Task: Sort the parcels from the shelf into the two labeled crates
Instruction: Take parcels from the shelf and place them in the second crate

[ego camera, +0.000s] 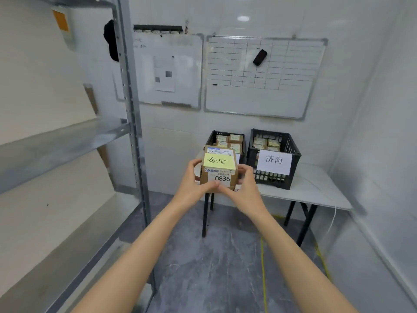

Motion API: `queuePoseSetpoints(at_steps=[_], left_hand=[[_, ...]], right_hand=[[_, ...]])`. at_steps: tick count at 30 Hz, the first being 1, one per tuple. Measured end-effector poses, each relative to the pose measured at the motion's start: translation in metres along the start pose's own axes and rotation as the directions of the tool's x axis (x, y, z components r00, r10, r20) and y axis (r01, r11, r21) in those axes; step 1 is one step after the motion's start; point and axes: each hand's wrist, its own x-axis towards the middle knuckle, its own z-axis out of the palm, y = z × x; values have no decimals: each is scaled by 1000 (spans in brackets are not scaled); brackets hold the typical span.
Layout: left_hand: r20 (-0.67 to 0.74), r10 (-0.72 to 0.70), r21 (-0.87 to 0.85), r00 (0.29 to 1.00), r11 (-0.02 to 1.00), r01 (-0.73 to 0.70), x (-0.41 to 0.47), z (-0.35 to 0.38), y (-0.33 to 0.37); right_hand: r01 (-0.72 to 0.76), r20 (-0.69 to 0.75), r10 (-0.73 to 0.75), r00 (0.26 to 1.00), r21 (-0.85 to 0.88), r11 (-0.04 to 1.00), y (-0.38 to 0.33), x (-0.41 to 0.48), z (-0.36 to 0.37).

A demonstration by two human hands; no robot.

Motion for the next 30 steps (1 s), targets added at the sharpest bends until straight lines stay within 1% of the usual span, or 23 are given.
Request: queuePoseSetpoints(at_steps=[3, 7, 10, 15, 21, 25, 30], left_hand=[[54, 24, 26, 998, 999, -26, 52, 12, -14], [117, 41, 61, 992, 997, -48, 109, 32, -38], [120, 51, 147, 991, 987, -68, 145, 49, -56], [162, 64, 182, 985, 979, -93, 202, 80, -83], [166, 55, 112, 985, 991, -74, 281, 116, -117], [174, 36, 109, 984, 993, -55, 343, 135, -134], [128, 36, 138, 991, 989, -54, 415, 155, -152]], right_hand=[[-36, -53, 36, 998, -10, 999, 19, 41, -5], [-30, -100, 25, 995, -43, 999, 47, 86, -10], [-51, -112, 46, 993, -44, 998, 71, 116, -14], [-92, -104, 83, 991, -78, 993, 116, 168, -21], [-114, -84, 107, 991, -79, 990, 172, 247, -31], [-56, -57, 52, 997, -74, 996, 204, 315, -38], [-24, -2, 24, 1000, -71, 997, 238, 394, -44]])
